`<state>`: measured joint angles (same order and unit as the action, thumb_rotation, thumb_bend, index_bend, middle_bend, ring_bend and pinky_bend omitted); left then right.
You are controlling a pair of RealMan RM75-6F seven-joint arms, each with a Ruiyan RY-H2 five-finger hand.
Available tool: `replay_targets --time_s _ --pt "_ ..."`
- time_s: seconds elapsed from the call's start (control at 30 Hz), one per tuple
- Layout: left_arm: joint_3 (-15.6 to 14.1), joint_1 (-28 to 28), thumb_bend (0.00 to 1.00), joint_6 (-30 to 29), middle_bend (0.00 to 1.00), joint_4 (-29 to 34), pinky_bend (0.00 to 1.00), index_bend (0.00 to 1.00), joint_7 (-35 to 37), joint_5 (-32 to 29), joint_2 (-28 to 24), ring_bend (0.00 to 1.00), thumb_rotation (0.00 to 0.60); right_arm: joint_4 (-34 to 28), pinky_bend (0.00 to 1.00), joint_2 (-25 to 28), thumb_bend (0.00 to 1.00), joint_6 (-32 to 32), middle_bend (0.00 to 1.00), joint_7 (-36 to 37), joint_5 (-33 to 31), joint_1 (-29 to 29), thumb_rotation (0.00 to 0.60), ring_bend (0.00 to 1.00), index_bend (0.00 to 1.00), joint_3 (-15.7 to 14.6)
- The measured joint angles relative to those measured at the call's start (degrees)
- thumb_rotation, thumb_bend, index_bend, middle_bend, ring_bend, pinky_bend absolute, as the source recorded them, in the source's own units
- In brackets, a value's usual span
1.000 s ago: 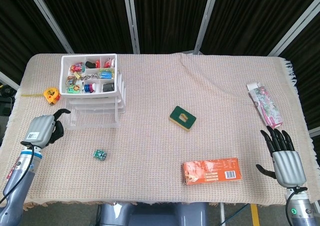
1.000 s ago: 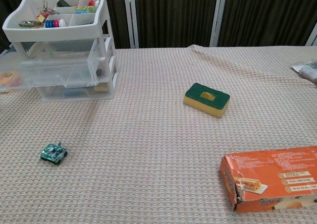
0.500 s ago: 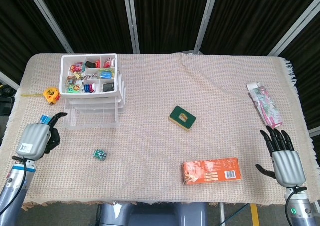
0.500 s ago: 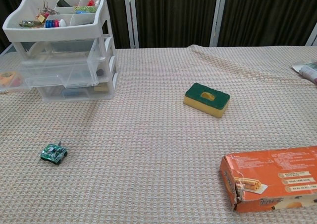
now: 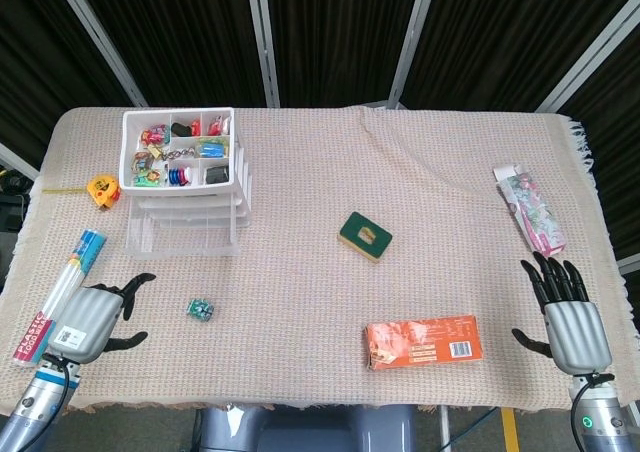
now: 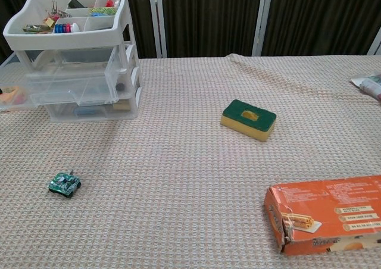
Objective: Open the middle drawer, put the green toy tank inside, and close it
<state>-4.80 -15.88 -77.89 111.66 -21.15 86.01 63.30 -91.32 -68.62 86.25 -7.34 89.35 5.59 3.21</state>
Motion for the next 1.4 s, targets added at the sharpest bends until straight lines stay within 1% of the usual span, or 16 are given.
replay_targets --time_s 0.2,0.3,0.47,0.67,0.73,0.8,0.87,1.1,1.27,1.4 --pt "0.34 -0.74 0.07 3.15 0.96 -1.45 0.75 0.3 -5.53 -2.09 3.4 0.9 0.6 0.02 0.0 0.01 0.01 0.12 0.0 0.05 0.12 -0.03 0.6 0.0 0.08 -0.02" --pt "1.15 -1.61 0.09 5.31 1.0 -3.23 0.78 0.32 -8.47 -4.67 6.0 0.94 0.6 0.03 0.0 0.0 0.0 0.12 0.0 0.04 0.11 -0.03 0.6 0.0 0.08 -0.02" --pt "2.76 -3.52 0.11 9.33 1.0 -5.69 0.8 0.33 -11.95 -10.25 9.66 0.96 0.6 0.05 0.0 0.01 0.01 0.06 0.0 0.09 0.03 -0.01 0.6 0.0 0.08 0.01" --pt "4.79 -6.07 0.13 12.39 1.0 -8.33 0.81 0.33 -16.79 -15.78 13.98 0.97 0.6 0.05 0.0 0.08 0.01 0.01 0.0 0.21 0.04 0.0 0.6 0.0 0.08 -0.02" --pt "5.23 -6.63 0.16 12.98 1.0 -8.96 0.81 0.33 -17.53 -17.19 15.04 0.98 0.6 0.04 0.0 0.09 0.01 0.04 0.0 0.26 0.06 0.0 0.6 0.0 0.08 0.0" --pt "5.7 -7.28 0.23 13.54 1.0 -9.63 0.81 0.33 -18.57 -18.89 16.3 0.98 0.6 0.06 0.0 0.09 0.01 0.02 0.0 0.29 0.05 -0.01 0.6 0.0 0.08 -0.02" --pt "6.1 -7.94 0.25 14.08 1.0 -10.21 0.81 0.32 -19.78 -20.47 17.44 0.98 0.6 0.03 0.0 0.1 0.01 0.0 0.0 0.33 0.03 0.0 0.6 0.0 0.08 -0.02" --pt "7.13 -9.92 0.25 15.92 1.0 -10.86 0.81 0.32 -22.19 -25.48 19.71 0.97 0.6 0.1 0.0 0.11 0.01 0.06 0.0 0.46 0.07 0.01 0.6 0.0 0.08 0.01" --pt "7.43 -11.12 0.25 16.51 1.0 -11.16 0.81 0.31 -24.08 -27.86 20.86 0.98 0.6 0.17 0.0 0.1 0.01 0.13 0.0 0.59 0.22 0.01 0.6 0.0 0.08 -0.02" --pt "7.57 -12.36 0.25 16.46 1.0 -11.48 0.81 0.34 -25.82 -29.87 22.08 0.98 0.6 0.22 0.0 0.09 0.01 0.15 0.0 0.68 0.26 0.02 0.6 0.0 0.08 -0.02"
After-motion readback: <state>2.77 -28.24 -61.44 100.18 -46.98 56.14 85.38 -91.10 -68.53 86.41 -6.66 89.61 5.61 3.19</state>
